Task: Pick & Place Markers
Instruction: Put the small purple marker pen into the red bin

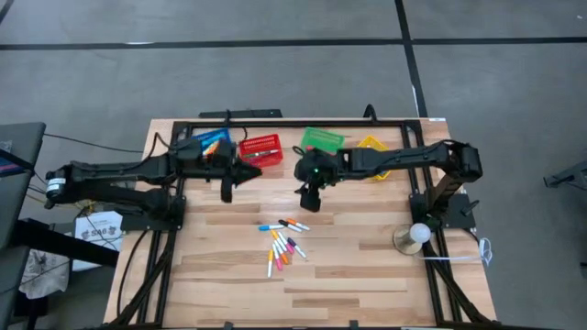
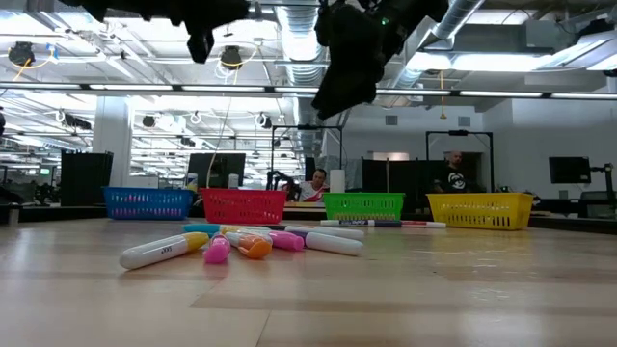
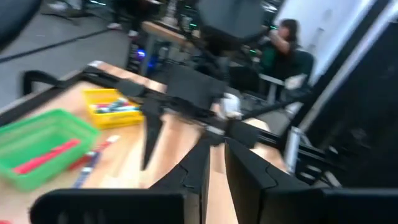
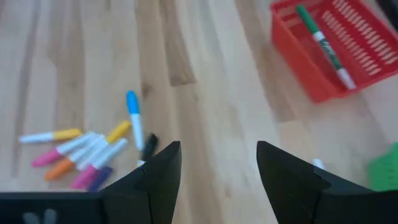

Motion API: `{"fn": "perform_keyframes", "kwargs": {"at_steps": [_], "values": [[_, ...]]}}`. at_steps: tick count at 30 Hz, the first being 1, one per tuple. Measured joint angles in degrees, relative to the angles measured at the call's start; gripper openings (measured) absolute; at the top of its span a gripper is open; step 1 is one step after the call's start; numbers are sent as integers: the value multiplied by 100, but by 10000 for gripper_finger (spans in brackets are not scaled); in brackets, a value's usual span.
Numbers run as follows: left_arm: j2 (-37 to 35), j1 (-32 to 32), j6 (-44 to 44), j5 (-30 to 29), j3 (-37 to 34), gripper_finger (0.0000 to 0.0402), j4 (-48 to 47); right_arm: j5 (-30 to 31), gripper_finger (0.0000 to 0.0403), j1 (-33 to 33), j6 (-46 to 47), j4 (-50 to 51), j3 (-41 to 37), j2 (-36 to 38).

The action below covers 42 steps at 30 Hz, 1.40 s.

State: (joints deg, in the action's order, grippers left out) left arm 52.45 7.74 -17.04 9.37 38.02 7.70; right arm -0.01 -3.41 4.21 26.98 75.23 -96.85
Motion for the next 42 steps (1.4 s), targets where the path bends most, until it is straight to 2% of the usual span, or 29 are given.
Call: {"fn": "perform_keyframes", "kwargs": {"at_steps": [10, 15, 19, 23, 26, 28, 30, 34, 36, 42], "values": [[5, -1086, -322, 39, 0, 49, -1, 152, 183, 745, 1456, -723, -509, 1], [13, -1719, -331, 9, -254, 49, 4, 1090, 172, 1257, 1936, -1228, -937, 0], [13, -2168, -579, -511, -416, 49, 64, 1720, 163, 1573, 2402, -1303, -1087, 1], [13, -2535, -727, -1026, -422, 47, 242, 2360, 153, 1752, 2243, -1163, -1087, 2], [13, -2646, -453, -1271, -422, 47, 313, 2917, 144, 1704, 1684, -855, -1085, 2], [13, -2644, -451, -1536, -422, 46, 357, 2997, 137, 1586, 1282, -585, -1086, 1], [13, -2640, -450, -1793, -422, 45, 353, 2784, 130, 1390, 783, -348, -1064, 0], [13, -2644, -297, -2344, -422, 46, 355, 1199, 122, 729, 18, 265, -945, 2], [13, -2640, -273, -2655, -422, 47, 357, 718, 121, 377, -351, 391, -945, 1], [13, -2548, -143, -3222, -420, 44, 353, 449, 127, -374, -1675, 387, -945, 2]]}}
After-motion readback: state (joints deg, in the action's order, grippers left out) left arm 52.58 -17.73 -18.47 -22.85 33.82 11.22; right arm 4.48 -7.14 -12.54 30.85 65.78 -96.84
